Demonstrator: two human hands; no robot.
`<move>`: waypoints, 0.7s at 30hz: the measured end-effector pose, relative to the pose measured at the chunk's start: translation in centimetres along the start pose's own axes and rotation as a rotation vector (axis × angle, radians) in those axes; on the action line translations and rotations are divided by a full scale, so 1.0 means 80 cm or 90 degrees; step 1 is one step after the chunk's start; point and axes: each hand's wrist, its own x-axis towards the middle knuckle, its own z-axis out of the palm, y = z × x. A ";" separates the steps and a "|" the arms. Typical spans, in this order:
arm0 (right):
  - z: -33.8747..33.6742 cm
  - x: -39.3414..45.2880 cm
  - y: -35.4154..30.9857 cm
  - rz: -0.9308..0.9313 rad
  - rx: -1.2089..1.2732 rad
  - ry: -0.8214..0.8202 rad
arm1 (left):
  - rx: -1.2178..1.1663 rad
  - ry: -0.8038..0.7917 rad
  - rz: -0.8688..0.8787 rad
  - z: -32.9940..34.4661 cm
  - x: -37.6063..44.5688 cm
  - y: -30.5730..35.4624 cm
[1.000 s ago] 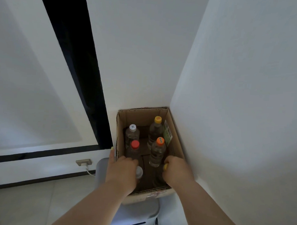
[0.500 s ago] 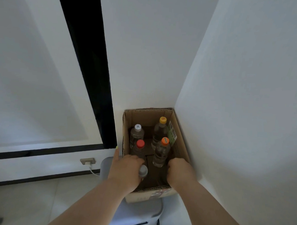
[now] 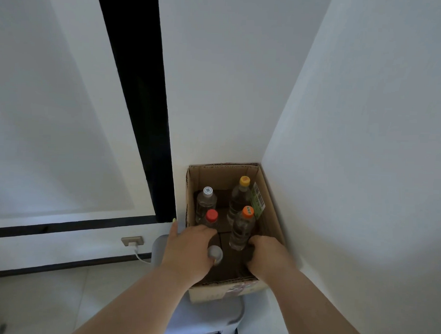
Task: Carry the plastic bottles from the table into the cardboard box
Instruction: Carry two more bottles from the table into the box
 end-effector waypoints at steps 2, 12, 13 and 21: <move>-0.005 -0.004 -0.005 -0.022 0.023 0.033 | -0.006 0.013 -0.007 -0.005 -0.001 -0.002; -0.054 -0.076 -0.045 -0.136 0.249 0.336 | -0.316 0.149 -0.015 -0.101 -0.034 -0.020; -0.059 -0.090 -0.051 -0.143 0.302 0.348 | -0.370 0.163 0.000 -0.115 -0.043 -0.022; -0.085 -0.237 -0.102 -0.227 0.930 0.300 | -0.951 0.094 0.122 -0.209 -0.162 -0.017</move>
